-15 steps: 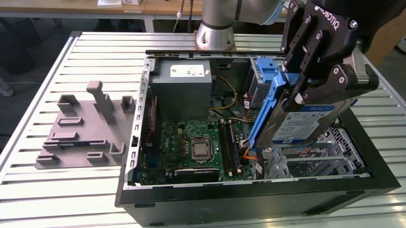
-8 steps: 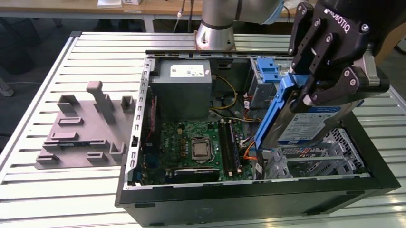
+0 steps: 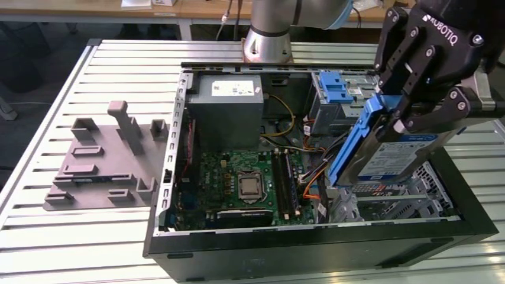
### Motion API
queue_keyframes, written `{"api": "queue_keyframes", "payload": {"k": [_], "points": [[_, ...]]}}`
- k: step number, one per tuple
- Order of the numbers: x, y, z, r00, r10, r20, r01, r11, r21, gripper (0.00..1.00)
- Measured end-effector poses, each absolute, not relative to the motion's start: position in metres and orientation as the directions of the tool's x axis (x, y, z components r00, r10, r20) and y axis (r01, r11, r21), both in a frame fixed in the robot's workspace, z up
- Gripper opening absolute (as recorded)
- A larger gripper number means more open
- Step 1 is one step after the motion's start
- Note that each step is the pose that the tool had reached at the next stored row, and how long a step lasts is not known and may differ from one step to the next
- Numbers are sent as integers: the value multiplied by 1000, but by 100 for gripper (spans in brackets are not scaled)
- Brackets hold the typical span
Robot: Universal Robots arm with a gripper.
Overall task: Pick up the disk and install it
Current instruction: 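Insert the disk into the insertion slot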
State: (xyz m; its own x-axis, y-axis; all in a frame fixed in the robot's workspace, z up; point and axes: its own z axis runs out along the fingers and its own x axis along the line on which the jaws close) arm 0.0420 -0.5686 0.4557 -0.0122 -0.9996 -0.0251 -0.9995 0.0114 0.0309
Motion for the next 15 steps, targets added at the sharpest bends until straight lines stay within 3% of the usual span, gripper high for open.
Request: {"api": "queue_keyframes", "payload": {"k": [15], "points": [[65,-569,448,-12,-1000,-25,-999,11,32,36]]}}
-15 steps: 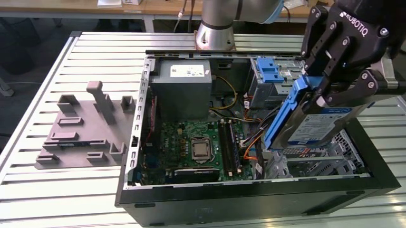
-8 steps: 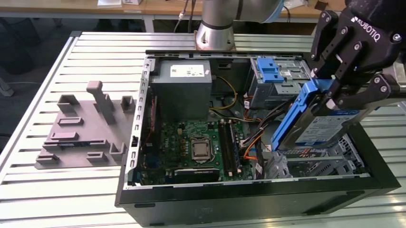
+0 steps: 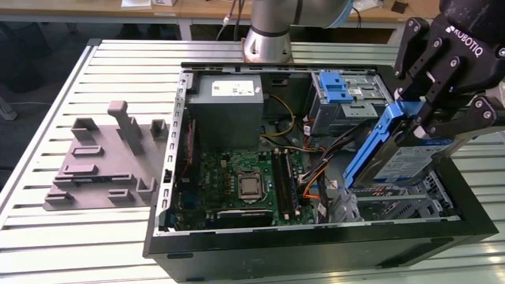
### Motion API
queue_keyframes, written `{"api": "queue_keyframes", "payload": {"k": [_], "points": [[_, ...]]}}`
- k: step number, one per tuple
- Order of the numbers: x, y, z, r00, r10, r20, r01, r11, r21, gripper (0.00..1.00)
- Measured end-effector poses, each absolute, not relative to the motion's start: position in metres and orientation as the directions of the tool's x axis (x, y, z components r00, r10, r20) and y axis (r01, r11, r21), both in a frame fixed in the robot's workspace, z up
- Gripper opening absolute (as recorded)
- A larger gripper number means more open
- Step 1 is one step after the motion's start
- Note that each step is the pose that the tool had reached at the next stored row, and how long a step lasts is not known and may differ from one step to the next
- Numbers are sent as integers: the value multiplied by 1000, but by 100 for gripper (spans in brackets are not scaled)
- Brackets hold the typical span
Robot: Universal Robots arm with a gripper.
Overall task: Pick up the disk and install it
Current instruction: 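Insert the disk into the insertion slot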
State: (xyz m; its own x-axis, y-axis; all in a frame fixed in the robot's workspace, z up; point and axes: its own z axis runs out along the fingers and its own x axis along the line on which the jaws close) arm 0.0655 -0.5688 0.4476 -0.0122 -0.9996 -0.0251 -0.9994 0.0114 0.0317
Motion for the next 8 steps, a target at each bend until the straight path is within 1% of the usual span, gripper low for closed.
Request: {"api": "queue_keyframes", "payload": {"k": [8], "points": [[74,-569,444,-12,-1000,-25,-999,11,32,36]]}}
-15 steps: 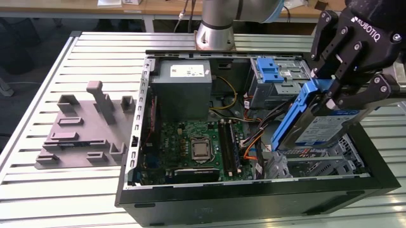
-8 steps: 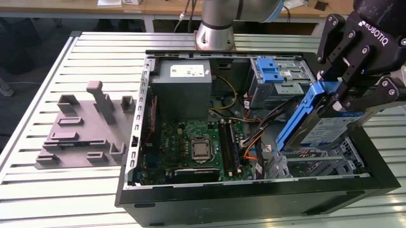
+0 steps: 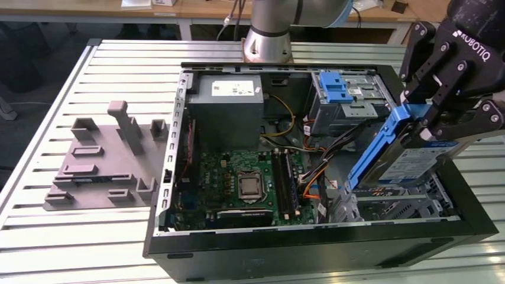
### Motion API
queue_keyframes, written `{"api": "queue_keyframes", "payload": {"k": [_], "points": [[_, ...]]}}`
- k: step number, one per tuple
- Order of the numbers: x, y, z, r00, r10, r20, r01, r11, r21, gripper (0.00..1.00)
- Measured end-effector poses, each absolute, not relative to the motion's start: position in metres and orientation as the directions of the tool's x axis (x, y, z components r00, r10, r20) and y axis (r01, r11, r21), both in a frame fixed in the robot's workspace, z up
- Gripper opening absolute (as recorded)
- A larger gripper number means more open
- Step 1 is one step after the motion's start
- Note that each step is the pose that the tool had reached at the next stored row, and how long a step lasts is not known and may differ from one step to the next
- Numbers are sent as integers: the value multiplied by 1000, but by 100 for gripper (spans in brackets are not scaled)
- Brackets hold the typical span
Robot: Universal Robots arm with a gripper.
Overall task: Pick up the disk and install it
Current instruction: 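Insert the disk into the insertion slot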
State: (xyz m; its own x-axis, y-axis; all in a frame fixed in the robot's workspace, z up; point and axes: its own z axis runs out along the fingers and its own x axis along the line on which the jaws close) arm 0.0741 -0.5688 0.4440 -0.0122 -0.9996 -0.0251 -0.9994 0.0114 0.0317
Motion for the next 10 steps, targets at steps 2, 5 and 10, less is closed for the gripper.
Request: {"api": "queue_keyframes", "payload": {"k": [2,5,10], "points": [[75,-569,443,-12,-1000,-25,-999,11,32,36],[77,-569,442,-12,-1000,-25,-999,11,32,36],[79,-570,440,-12,-1000,-25,-999,12,32,36]]}}
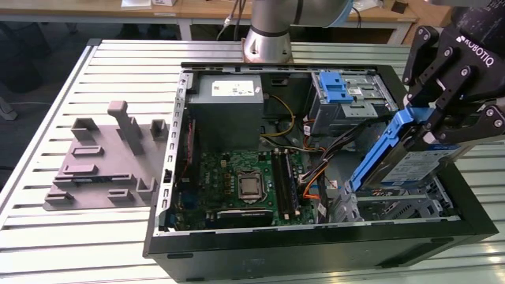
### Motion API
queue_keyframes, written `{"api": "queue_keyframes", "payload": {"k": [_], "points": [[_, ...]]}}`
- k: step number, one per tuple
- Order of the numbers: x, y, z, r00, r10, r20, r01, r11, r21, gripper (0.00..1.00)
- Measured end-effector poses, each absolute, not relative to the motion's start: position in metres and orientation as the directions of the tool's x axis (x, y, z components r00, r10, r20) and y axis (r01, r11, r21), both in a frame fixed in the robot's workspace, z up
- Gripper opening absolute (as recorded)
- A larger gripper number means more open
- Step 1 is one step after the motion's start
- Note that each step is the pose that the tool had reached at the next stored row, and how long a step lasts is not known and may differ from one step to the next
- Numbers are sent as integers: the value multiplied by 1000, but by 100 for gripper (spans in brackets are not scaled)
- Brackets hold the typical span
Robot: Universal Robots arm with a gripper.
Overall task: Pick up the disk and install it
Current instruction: 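Insert the disk into the insertion slot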
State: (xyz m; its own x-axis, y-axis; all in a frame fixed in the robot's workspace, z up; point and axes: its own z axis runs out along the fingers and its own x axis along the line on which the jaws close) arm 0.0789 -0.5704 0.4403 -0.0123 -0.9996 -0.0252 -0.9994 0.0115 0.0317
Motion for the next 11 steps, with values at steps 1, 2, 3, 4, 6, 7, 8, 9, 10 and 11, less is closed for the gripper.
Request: {"api": "queue_keyframes", "payload": {"k": [1,2,3,4,6,7,8,9,10,11], "points": [[79,-571,440,-12,-1000,-25,-999,11,32,36],[79,-571,439,-12,-1000,-25,-999,11,32,36],[79,-571,438,-12,-1000,-25,-999,11,32,36],[79,-571,437,-12,-1000,-25,-999,11,32,36],[79,-571,436,-12,-1000,-24,-999,11,32,36],[79,-571,435,-12,-1000,-24,-999,11,33,36],[79,-571,434,-12,-1000,-25,-999,11,33,36],[79,-571,433,-12,-1000,-25,-999,11,33,36],[79,-571,433,-12,-1000,-25,-999,11,33,36],[79,-571,433,-11,-1000,-25,-999,11,33,36]]}}
